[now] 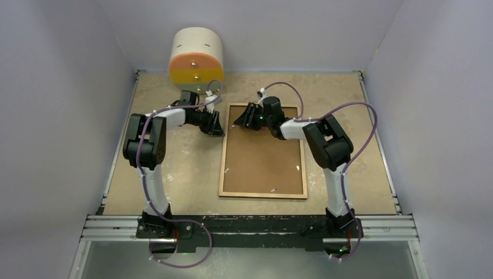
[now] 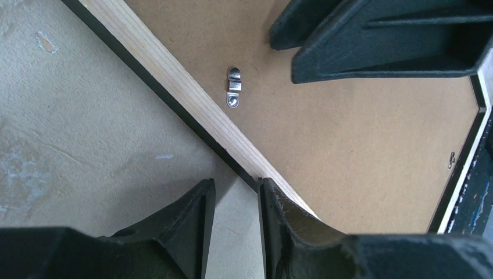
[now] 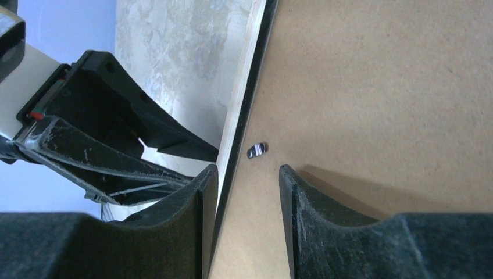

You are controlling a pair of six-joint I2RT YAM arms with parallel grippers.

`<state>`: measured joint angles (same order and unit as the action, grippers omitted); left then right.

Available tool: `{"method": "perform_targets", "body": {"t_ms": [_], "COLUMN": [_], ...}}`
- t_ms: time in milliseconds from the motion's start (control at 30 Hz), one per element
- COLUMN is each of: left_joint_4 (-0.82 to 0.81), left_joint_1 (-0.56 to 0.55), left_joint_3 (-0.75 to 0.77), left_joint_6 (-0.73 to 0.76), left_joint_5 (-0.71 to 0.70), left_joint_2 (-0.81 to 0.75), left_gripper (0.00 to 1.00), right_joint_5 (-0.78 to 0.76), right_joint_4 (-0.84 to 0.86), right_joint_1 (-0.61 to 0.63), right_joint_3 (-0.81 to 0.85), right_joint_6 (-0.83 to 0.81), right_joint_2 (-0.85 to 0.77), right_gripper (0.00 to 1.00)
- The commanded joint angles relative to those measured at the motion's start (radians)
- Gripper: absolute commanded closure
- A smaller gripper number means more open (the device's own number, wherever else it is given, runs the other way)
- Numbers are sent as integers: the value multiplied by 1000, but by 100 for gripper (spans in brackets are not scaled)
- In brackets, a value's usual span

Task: Put the photo into the frame
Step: Install the photo frame at the center of the board.

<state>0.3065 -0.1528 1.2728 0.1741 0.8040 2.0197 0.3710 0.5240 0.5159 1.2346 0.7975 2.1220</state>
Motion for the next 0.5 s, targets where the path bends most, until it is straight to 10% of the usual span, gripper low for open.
{"method": "perform_targets", "body": {"t_ms": [0, 467], "left_joint_4": [-29, -53], "left_joint_1": [-4, -5], "left_joint_3": [15, -18], "left_joint_6": [-2, 4], "left_joint_5": [34, 18], "left_joint_2": [29, 39], "left_gripper": [66, 69], "right_joint_5": [30, 62], "right_joint_4": [24, -44], "right_joint_1": [1, 23], "right_joint_3": [62, 149], "right_joint_6": [13, 30], "right_joint_2": [47, 135], "right_gripper": [55, 58]}}
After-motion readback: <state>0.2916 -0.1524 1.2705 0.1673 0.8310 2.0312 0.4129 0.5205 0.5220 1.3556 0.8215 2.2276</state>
